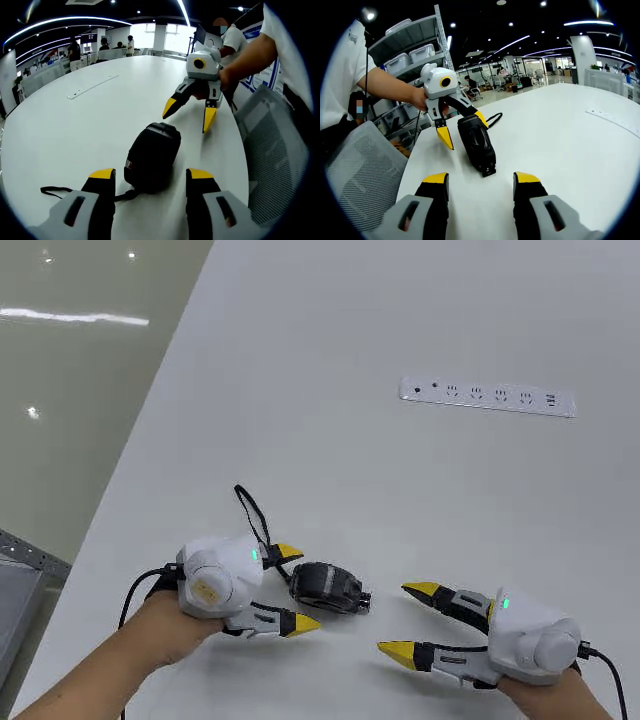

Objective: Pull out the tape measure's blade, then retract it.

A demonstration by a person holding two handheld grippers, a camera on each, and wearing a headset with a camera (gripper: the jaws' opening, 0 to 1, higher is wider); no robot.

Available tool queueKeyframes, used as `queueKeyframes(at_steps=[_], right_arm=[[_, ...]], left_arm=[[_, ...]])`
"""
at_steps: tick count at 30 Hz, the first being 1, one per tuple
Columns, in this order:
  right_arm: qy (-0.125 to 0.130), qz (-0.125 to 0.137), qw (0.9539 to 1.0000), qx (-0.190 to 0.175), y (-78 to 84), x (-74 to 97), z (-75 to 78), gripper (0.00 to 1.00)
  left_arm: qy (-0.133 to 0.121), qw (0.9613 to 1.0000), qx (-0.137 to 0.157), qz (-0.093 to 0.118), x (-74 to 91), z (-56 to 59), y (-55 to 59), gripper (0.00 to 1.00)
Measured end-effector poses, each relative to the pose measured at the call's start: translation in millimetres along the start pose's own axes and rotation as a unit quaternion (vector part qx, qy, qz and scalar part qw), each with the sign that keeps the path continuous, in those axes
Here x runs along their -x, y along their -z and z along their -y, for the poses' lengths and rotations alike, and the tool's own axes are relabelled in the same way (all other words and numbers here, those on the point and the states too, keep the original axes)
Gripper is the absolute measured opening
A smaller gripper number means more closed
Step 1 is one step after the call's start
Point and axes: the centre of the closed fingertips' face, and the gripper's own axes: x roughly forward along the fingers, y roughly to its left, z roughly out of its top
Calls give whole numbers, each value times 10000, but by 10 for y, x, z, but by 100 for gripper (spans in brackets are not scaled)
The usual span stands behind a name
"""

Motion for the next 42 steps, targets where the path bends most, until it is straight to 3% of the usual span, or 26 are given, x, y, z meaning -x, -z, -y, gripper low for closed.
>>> queueKeyframes(at_steps=[17,22,29,42], right_arm=[[-137,-9,9999,2,-22,-156,64,49],[-179,-22,9998,-1,-16,-193,76,48],[-233,-54,9997,-2,-1,-216,99,48],[-330,-116,9993,113,31,-277,76,46]], left_arm=[[19,10000,7,-27,-30,-43,30,48],[96,9999,26,-54,-26,-39,46,41],[113,9999,26,-75,-52,-51,50,42],[104,9999,30,-92,-79,-73,43,35]])
